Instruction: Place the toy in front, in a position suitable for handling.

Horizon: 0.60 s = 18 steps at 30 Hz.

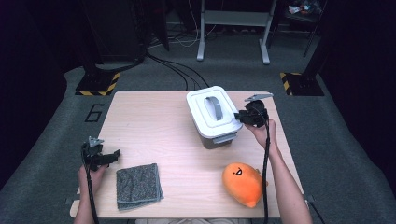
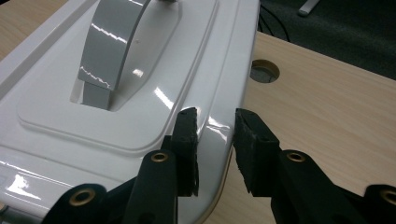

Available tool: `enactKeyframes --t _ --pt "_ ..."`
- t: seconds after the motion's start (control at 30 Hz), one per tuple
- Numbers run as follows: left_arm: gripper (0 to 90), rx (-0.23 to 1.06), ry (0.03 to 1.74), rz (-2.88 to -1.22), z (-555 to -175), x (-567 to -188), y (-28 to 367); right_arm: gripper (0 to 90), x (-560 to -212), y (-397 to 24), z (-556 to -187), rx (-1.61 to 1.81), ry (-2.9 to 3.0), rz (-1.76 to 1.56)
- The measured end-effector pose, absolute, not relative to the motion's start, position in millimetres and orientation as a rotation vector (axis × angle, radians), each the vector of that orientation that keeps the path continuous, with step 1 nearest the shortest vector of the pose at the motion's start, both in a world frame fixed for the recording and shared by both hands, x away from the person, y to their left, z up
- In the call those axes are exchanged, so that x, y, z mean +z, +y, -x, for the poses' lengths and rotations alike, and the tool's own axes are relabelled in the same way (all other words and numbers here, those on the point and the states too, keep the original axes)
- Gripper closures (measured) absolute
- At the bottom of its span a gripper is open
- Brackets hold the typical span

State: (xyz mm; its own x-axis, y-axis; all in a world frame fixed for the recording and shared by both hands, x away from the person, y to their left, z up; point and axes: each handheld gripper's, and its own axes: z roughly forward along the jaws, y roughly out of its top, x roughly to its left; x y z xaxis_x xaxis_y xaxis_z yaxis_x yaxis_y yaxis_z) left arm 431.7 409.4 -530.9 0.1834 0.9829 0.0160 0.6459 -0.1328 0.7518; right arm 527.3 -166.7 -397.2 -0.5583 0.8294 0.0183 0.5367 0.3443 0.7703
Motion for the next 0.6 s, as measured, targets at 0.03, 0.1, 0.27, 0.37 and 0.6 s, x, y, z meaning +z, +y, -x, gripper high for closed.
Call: enactKeyframes --t 0.03,0.1,0.27,0.37,0.6 --pt "12.8 0.708 1.531 -1.854 -431.6 -530.9 409.3 69.7 -397.5 -165.1 -526.9 1.074 2.235 -1.203" --pt "12.8 0.709 1.530 -1.853 -431.6 -530.9 409.3 69.7 -397.6 -164.3 -526.6 1.070 2.237 -1.198" --pt "12.8 0.708 1.530 -1.853 -431.7 -530.9 409.3 69.7 -397.1 -155.3 -526.0 1.064 2.256 -1.164" --pt "12.8 0.708 1.530 -1.854 -431.6 -530.9 409.3 69.7 -396.3 -149.8 -525.1 1.057 2.260 -1.177" --pt "12.8 0.709 1.530 -1.854 -431.6 -530.9 409.3 69.6 -395.5 -140.1 -525.2 1.051 2.271 -1.165"
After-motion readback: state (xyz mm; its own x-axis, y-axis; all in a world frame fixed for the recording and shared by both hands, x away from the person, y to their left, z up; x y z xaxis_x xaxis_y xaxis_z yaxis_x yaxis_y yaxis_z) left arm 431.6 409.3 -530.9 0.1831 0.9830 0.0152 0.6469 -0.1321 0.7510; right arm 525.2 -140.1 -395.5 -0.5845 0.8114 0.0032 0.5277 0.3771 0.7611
